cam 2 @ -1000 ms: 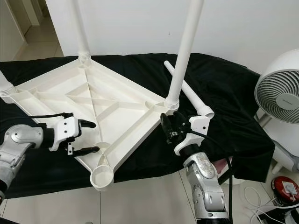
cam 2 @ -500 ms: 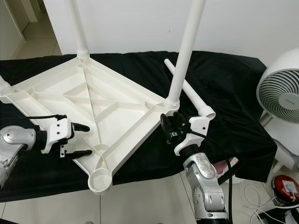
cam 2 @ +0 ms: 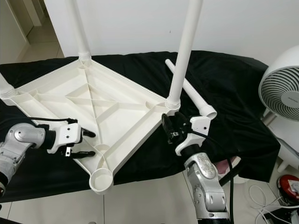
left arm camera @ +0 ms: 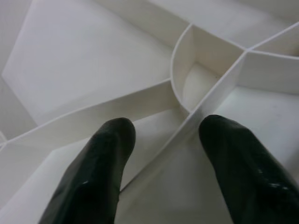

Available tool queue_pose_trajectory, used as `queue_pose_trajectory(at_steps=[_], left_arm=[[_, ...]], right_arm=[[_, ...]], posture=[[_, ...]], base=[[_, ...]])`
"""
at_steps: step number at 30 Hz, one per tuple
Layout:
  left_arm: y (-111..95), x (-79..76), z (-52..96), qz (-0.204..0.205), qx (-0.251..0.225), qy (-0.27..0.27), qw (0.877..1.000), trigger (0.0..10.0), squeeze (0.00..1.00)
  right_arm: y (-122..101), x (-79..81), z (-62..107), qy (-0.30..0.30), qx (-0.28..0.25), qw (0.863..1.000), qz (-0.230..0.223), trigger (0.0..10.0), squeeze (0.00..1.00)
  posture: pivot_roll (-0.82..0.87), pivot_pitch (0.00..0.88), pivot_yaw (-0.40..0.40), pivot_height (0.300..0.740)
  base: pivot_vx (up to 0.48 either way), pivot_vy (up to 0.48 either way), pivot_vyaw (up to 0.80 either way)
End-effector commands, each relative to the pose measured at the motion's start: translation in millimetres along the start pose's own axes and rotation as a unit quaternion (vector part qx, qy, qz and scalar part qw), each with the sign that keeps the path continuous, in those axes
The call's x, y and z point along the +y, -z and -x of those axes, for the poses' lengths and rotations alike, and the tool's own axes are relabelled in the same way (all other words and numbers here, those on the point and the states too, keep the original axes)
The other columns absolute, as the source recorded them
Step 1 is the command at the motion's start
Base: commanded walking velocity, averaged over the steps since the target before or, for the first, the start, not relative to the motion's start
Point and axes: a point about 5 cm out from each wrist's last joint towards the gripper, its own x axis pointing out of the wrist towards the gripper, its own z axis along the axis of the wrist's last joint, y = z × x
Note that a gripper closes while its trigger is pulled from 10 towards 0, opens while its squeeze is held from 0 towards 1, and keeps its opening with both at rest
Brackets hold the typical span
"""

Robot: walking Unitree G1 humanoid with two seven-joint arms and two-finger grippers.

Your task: Building children table

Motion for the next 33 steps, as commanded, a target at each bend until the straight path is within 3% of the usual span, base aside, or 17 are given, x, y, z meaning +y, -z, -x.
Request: queue_pose_trajectory(at_steps=[1,11,15,18,21,24,25,26,32,33], left_arm=[[9.2,-11.5,-6.8,0.019,0.019,0.042,0.999,0.0,0.0],[2.5,-5.7,-10.8,0.019,0.002,0.05,0.999,0.0,0.0],[-4.7,-4.7,-19.1,0.022,-0.023,0.035,0.999,0.0,0.0],[-11.4,-5.2,-28.3,0.03,-0.05,0.021,0.998,0.0,0.0],[-31.2,-5.8,-55.1,0.06,-0.117,-0.022,0.991,0.0,0.0],[-33.7,-5.7,-57.9,0.064,-0.125,-0.027,0.99,0.0,0.0],[-50.8,5.6,-71.8,0.105,-0.174,-0.092,0.975,0.0,0.0],[-50.8,5.6,-71.8,0.105,-0.174,-0.092,0.975,0.0,0.0],[-78.5,25.7,-87.5,0.187,-0.25,-0.197,0.929,0.0,0.0],[-78.5,25.7,-87.5,0.187,-0.25,-0.197,0.929,0.0,0.0]], right_arm=[[-0.7,-0.1,0.7,0.004,0.001,1.0,0.005,10.0,0.0],[-0.2,0.1,0.3,0.009,-0.001,1.0,0.003,10.0,0.0],[-0.3,-0.7,0.7,0.012,-0.002,1.0,0.004,10.0,0.0],[-1.2,-1.7,0.2,0.015,-0.004,1.0,0.004,10.0,0.0],[-2.8,-1.4,-1.3,0.018,-0.008,1.0,0.005,10.0,0.0],[-3.0,-1.2,-1.5,0.018,-0.008,1.0,0.004,10.0,0.0],[-2.5,0.5,-2.9,0.021,-0.011,1.0,0.001,10.0,0.0],[-2.5,0.5,-2.9,0.021,-0.011,1.0,0.001,10.0,0.0],[-1.6,6.3,-9.6,0.029,-0.023,0.999,-0.014,10.0,0.0],[-1.6,6.3,-9.6,0.029,-0.023,0.999,-0.014,10.0,0.0]], posture=[[-0.13,0.023,0.039,0.74],[-0.12,0.025,0.048,0.74],[-0.12,0.029,0.051,0.74],[-0.12,0.031,0.05,0.74],[-0.13,0.033,0.053,0.74],[-0.13,0.033,0.053,0.74],[-0.13,0.025,0.059,0.74],[-0.13,0.025,0.059,0.74],[-0.12,0.012,0.061,0.74],[-0.12,0.012,0.061,0.74]], base=[[0.0,0.0,0.0],[0.0,0.0,0.0],[0.0,0.0,0.0],[0.0,0.0,0.0],[0.0,0.0,0.0],[0.0,0.0,0.0],[0.0,0.0,0.0],[0.0,0.0,0.0],[0.0,0.0,0.0],[0.0,0.0,0.0]])
